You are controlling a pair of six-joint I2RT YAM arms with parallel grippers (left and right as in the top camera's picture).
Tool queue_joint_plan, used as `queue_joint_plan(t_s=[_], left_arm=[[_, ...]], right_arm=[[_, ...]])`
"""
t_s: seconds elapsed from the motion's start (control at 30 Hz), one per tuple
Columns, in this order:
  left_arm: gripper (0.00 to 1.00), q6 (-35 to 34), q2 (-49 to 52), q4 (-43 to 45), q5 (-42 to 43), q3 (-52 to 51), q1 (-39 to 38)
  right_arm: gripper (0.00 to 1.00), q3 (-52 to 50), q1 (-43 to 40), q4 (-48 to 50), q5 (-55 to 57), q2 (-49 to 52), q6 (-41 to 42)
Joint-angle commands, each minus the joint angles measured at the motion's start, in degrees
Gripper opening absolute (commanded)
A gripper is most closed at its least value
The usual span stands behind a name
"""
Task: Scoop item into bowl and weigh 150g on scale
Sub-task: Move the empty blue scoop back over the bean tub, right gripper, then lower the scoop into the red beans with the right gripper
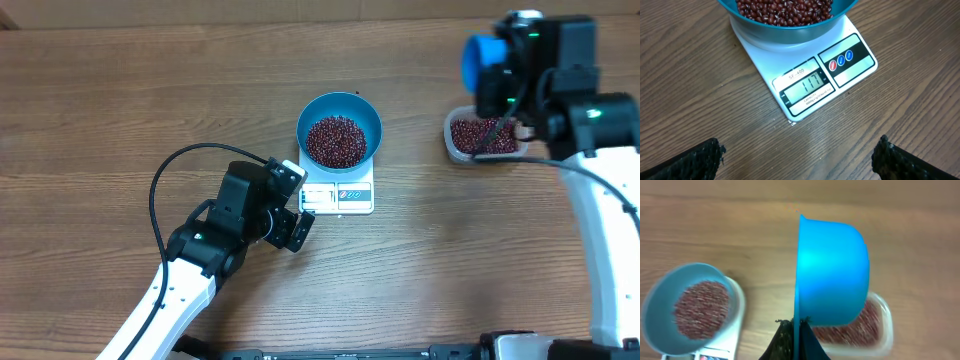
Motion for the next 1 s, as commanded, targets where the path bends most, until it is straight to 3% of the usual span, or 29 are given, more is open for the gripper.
queue_joint_plan(t_s=[0.0,0.3,0.97], left_arm=[[0.99,-1.0,-0.2,0.2,-0.1,-0.2,-0.3],[0.99,-1.0,-0.2,0.2,-0.1,-0.2,-0.3],[0.99,-1.0,-0.2,0.2,-0.1,-0.2,-0.3]], right_arm=[[0.04,1.1,-5.4,-2.7,-2.4,0.1,-1.4],[0.04,1.1,-9.2,-9.6,0.2,6.7,-5.3],[0.04,0.7,-9.1,-7.4,5.6,20.6,-5.7]])
